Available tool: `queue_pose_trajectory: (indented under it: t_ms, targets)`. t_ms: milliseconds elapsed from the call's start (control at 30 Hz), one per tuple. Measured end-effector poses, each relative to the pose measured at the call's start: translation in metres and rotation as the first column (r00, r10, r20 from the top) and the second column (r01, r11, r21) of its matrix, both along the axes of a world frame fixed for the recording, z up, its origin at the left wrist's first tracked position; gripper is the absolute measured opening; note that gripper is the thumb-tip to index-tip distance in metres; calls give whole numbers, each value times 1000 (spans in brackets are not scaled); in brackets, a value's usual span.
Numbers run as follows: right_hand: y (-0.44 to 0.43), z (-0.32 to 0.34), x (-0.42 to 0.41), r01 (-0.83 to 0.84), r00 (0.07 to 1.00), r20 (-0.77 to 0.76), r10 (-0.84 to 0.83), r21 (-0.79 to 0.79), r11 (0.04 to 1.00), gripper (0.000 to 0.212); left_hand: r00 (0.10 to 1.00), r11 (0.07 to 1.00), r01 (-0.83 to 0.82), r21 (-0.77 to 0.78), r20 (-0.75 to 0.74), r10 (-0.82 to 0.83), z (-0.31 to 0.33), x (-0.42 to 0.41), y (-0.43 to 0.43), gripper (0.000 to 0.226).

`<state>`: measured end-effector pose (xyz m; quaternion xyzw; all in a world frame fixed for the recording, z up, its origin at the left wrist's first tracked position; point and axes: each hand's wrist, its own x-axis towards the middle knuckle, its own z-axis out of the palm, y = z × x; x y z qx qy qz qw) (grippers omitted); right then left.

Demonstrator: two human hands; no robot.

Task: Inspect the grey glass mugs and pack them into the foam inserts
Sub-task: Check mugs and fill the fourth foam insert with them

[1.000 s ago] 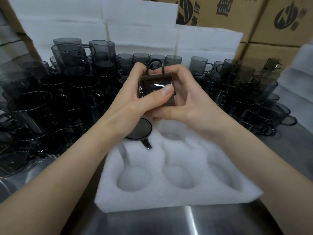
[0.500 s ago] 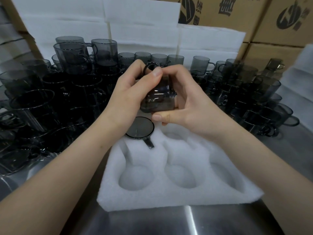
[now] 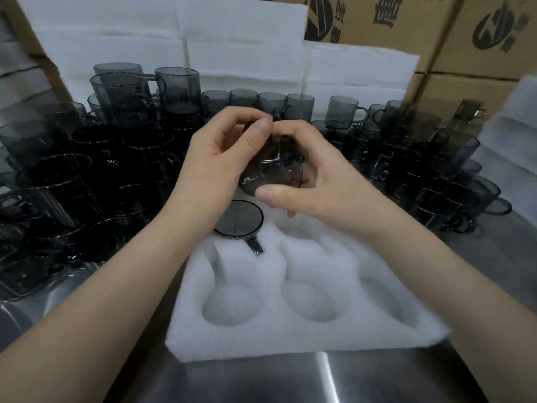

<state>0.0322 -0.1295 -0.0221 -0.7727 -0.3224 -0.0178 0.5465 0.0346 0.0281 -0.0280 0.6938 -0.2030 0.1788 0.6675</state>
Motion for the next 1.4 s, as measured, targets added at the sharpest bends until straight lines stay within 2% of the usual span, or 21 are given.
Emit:
queue_pose_trajectory:
  t_ms: [133,233,367,500,633,833,933,1033,1133,1400]
  targets:
    - [-1,0,1,173,975,154,-162,-59,983,60,998,999,-52,11,29,51,-1,-2,2,7]
    - [-3,1,1,230,949,250,-192,-131,964,59,998,997,-62,45,-9,63,0,-4,1,13]
    - [-6,1,-1,255,925,336,-178,-201,946,52,988,963,-154,220,6,156,-3,-2,0,31]
    - [-11,1,2,267,919,340,-199,-166,949,55,995,950,-101,296,12,102,-4,0,2,42]
    - [-11,-1,4,234,920,342,-193,-82,969,53,1000,954,-8,300,-4,10,-2,1,4,37]
    - [-10,-2,6,116,970,201,-134,100,988,56,999,961,36,273,19,-43,-2,2,2,35]
    - [-9,-1,6,69,991,96,-90,204,977,58,991,980,127,153,-56,-120,-4,6,4,44]
    - [-9,-1,6,44,999,6,-48,287,957,59,957,965,263,17,-134,-259,-2,7,8,34]
    - [-11,-1,7,26,998,-58,-7,334,942,60,934,943,334,0,-139,-330,0,5,9,27]
    - [-8,0,7,-18,971,-210,118,423,906,57,886,899,429,-88,-150,-438,1,6,13,36]
